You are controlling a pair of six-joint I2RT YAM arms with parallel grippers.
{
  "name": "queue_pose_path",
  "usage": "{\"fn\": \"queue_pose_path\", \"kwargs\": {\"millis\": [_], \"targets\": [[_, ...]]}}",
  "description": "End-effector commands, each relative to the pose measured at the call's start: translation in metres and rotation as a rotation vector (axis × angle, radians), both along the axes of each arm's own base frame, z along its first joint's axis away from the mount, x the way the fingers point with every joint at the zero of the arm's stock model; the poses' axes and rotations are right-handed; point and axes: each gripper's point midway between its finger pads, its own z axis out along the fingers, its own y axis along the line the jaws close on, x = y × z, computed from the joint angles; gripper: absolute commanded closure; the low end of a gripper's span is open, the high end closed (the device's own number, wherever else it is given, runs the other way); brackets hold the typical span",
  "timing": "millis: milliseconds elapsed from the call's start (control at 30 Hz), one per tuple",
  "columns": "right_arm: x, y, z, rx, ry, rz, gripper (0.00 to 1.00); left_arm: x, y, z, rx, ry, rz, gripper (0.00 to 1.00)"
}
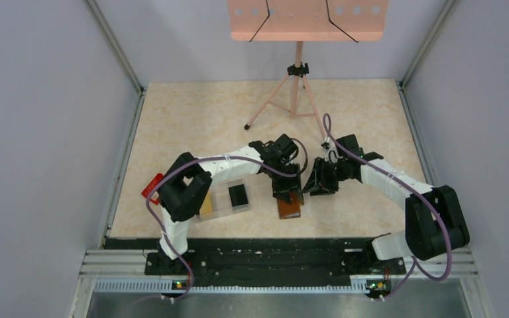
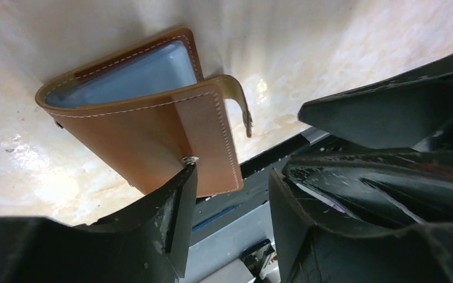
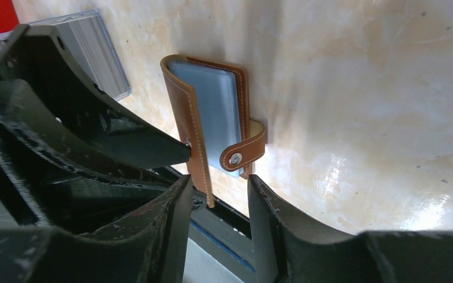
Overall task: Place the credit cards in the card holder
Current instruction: Close the card holder at the center of the board.
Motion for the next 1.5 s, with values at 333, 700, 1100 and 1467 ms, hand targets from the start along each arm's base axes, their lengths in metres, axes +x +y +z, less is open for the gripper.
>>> {"fn": "queue_pose_path", "kwargs": {"millis": [333,700,1100,1467], "targets": [[0.022,0.014,-0.022,0.083,0.061,-0.002,0.5,-0.014,0.004,-0.037,0.035,0.075,-0.084,0.74],[-0.024,0.031,-0.037,0.152,0.205,0.098,0.66,-0.024,0.043,-0.02,0.101,-0.048,-0.189,0.73],[-0.031,0.046,-0.014,0.203,0.134,0.089,0.62,-0.036,0.046,-0.012,-0.01,-0.067,-0.145,0.63],[0.003,0.045,0.002,0.134,0.001,0.127,0.8,-0.037,0.051,-0.022,0.036,-0.049,-0.16,0.92]]}}
